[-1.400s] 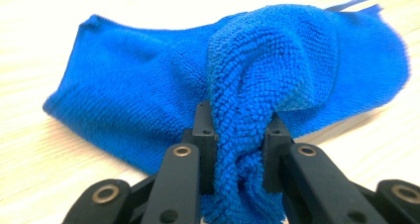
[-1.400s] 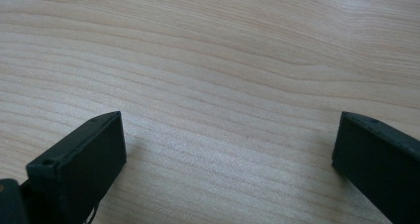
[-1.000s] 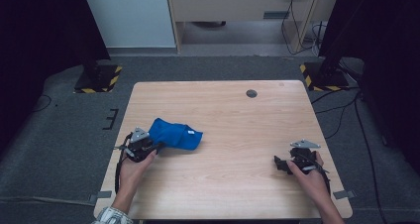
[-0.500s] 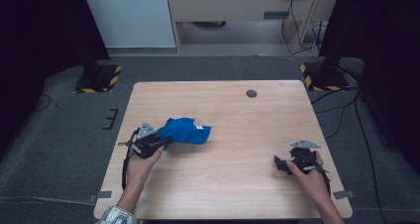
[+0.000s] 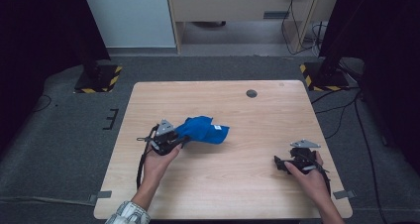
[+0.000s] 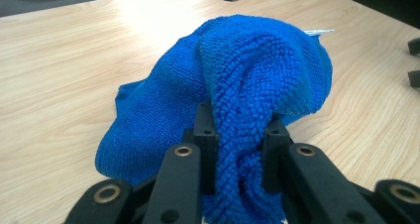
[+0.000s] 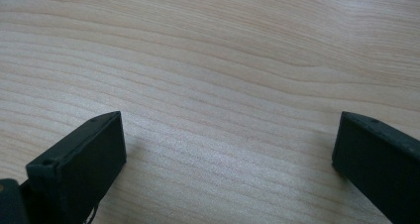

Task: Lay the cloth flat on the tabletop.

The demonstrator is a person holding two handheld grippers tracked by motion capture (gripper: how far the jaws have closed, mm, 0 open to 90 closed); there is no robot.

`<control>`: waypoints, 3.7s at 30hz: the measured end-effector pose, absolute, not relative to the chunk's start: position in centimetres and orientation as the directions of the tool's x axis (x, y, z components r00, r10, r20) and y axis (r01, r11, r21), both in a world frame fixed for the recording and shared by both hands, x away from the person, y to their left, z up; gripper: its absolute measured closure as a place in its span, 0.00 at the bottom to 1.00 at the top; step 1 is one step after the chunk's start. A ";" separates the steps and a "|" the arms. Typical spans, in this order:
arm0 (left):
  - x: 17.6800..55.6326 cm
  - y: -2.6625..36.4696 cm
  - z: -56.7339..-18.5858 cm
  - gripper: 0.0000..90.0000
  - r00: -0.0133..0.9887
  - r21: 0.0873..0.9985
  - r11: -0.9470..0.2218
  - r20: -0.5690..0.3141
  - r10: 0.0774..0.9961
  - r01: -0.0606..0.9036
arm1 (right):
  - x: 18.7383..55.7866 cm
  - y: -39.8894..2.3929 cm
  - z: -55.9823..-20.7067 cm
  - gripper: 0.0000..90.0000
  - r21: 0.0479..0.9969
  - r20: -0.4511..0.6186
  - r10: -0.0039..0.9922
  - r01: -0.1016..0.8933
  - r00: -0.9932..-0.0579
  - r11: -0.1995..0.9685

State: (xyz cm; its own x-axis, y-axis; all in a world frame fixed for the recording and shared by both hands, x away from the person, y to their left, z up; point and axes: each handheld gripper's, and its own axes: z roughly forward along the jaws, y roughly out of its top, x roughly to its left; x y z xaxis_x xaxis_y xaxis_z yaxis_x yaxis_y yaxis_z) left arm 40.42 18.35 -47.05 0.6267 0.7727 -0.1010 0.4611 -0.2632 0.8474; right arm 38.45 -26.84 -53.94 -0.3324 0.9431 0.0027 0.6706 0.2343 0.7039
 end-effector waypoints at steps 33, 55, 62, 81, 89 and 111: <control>40.0 6.8 -51.0 0.62 0.740 0.768 -0.455 -0.036 0.671 0.450 | 38.5 -26.9 -53.9 0.02 0.700 0.004 0.938 0.670 -0.346 0.245; 41.1 7.3 -48.3 0.39 0.745 0.844 -0.382 -0.030 0.666 0.376 | 39.0 -22.8 -50.1 0.57 0.811 0.021 0.834 0.497 -0.551 0.309; 41.7 6.3 -48.6 0.41 0.744 0.836 -0.387 -0.037 0.667 0.388 | 39.6 -21.5 -50.1 0.67 0.807 0.019 0.809 0.487 -0.588 0.335; 43.4 6.1 -48.9 0.34 0.762 0.809 -0.442 -0.012 0.648 0.388 | 41.3 -19.2 -50.9 0.67 0.786 0.038 0.765 0.492 -0.643 0.374; 43.2 5.7 -49.5 0.30 0.777 0.800 -0.446 -0.039 0.629 0.401 | 40.9 -19.5 -50.2 0.99 0.813 0.052 0.739 0.458 -0.672 0.359; 42.6 7.1 -48.4 0.90 0.745 0.803 -0.426 -0.034 0.666 0.417 | 40.8 -20.0 -50.0 1.00 0.798 -0.001 0.762 0.459 -0.648 0.391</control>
State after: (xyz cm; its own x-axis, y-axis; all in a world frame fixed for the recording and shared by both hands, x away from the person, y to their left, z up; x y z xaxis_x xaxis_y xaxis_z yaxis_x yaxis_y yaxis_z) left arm 42.56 7.11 -48.37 0.7450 0.6662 -0.0338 0.4172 -0.4258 0.8029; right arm 40.79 -19.97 -50.03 -0.6479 0.7617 -0.0006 0.4587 0.3909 0.7980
